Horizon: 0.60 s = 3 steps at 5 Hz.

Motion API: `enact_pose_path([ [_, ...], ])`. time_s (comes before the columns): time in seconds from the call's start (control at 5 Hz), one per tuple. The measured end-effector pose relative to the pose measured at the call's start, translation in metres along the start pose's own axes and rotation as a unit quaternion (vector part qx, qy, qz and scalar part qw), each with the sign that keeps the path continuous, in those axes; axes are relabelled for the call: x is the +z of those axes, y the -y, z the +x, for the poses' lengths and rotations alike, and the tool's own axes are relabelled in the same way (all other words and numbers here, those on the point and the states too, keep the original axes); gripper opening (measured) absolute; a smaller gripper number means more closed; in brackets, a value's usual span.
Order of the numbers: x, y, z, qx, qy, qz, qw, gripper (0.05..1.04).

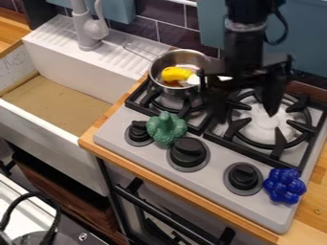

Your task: Move the blueberries to the top center side of the burner

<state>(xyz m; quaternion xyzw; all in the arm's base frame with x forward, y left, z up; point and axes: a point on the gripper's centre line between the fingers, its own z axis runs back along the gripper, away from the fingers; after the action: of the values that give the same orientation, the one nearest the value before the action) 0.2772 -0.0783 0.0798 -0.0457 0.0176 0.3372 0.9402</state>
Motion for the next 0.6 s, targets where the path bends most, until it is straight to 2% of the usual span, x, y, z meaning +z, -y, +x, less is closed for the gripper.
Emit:
enact_pose_path([
  [0.2,-0.017,0.016,-0.024,-0.018,0.016,-0.019,0.9995,0.999],
  [0.4,-0.032,0.025,-0.033,-0.019,0.024,-0.029,0.9991,0.999],
  [0.6,-0.051,0.026,-0.035,-0.015,0.044,-0.015,0.9988,0.999],
])
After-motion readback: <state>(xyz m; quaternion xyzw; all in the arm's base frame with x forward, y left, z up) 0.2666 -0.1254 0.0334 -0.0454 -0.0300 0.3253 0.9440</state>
